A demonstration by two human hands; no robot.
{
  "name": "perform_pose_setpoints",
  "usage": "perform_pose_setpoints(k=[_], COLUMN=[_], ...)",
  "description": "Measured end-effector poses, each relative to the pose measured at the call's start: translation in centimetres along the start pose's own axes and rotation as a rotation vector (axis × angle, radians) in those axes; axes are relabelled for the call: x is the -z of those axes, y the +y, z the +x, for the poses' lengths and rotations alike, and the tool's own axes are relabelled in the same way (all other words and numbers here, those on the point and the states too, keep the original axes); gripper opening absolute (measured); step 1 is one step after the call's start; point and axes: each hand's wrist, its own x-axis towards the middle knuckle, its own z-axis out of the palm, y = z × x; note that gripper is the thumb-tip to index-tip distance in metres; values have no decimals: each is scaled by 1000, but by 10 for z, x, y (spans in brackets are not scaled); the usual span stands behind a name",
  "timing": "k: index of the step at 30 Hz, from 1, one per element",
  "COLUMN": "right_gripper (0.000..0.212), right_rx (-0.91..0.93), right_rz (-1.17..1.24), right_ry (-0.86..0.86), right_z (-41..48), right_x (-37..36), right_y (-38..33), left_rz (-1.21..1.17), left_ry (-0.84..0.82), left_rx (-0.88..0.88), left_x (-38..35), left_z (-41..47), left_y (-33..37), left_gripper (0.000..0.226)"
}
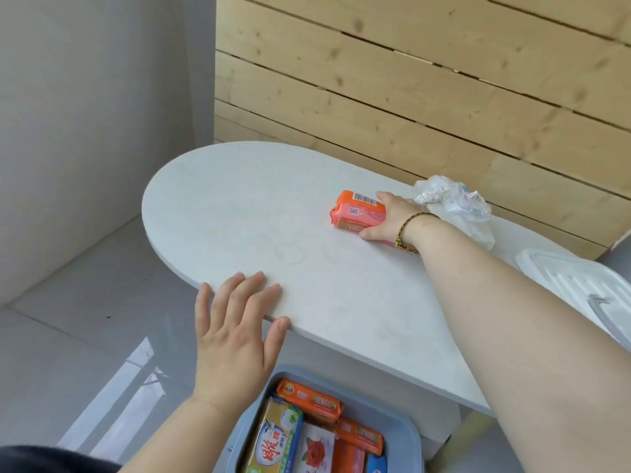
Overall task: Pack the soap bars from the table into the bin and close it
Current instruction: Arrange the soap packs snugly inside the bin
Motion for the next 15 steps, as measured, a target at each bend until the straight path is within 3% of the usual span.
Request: perform_pose_setpoints(k=[6, 15], right_gripper=[76, 54], right_rx=[-39, -90], right_rz=[23, 574], right_ry=[43, 131], right_z=[-21, -129], right_x=[-5, 0], right_y=[-4, -7], left_rz=[9, 50], left_ry=[-26, -139], left_rx=[7, 36], left_x=[4, 25], left_z=[1, -4], left_y=[1, 10], left_gripper=[70, 85])
